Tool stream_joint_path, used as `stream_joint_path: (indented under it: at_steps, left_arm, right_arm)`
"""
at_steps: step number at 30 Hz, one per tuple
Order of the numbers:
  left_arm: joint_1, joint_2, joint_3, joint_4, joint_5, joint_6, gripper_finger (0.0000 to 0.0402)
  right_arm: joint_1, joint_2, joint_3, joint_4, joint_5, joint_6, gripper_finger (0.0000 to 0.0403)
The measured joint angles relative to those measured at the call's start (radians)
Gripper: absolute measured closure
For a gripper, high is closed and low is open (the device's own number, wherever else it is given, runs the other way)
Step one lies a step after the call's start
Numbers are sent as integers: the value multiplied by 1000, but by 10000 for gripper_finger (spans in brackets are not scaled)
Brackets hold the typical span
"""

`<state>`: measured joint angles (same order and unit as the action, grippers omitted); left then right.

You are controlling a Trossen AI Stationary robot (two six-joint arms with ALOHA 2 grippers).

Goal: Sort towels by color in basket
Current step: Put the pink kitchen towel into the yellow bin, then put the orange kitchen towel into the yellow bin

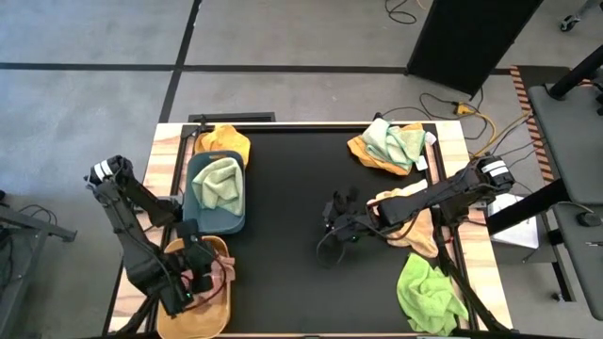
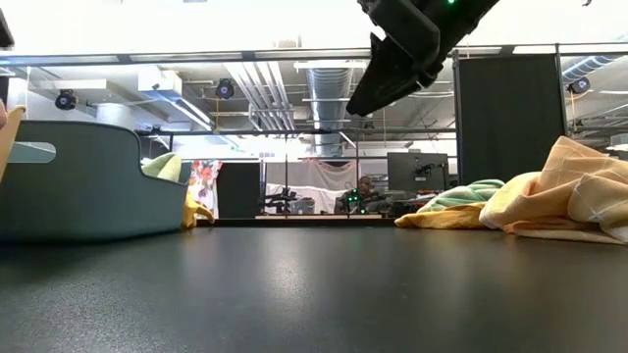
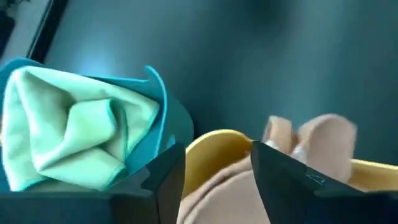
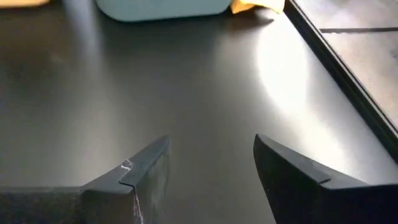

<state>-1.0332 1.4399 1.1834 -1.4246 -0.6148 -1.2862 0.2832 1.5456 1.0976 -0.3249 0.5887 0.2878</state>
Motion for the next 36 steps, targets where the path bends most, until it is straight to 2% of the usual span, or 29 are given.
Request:
stream_joint_path:
  at_steps: [3, 7, 12, 16, 19, 22, 27, 29, 31, 33, 36]
  left_arm:
    - [0, 0, -95, 138, 37, 51, 242]
    - [0, 1, -216, 359, 162, 115, 246]
    - [0, 1, -353, 497, 390, 22, 246]
    - [-7, 0, -429, 604, 428, -18, 246]
    - [-7, -1, -437, 614, 433, -17, 246]
    - [-6, -1, -407, 587, 451, -7, 246]
    - [-7, -1, -280, 410, 452, 39, 242]
    - [-10, -1, -206, 301, 441, 44, 239]
    - [-20, -1, -127, 216, 375, 49, 239]
    - [-42, -2, -49, 151, 228, 73, 240]
    - [-89, -2, 33, 158, -82, 178, 241]
  right_arm:
    - [0, 1, -11, -4, -1, 3, 184]
    - [0, 9, -29, -20, -3, 71, 184]
    - [0, 10, -35, -103, -10, 137, 184]
    - [-5, 9, -35, -242, -9, 220, 184]
    - [-18, 9, -31, -427, -25, 331, 184]
    - [-29, 7, -14, -653, -102, 464, 184]
    - [-32, 6, -20, -977, -227, 649, 184]
    - [-35, 6, -37, -1044, -292, 733, 183]
    - [-34, 6, -62, -1046, -339, 781, 181]
    - [-36, 6, -101, -1037, -358, 827, 174]
    - [-57, 6, -182, -984, -363, 865, 158]
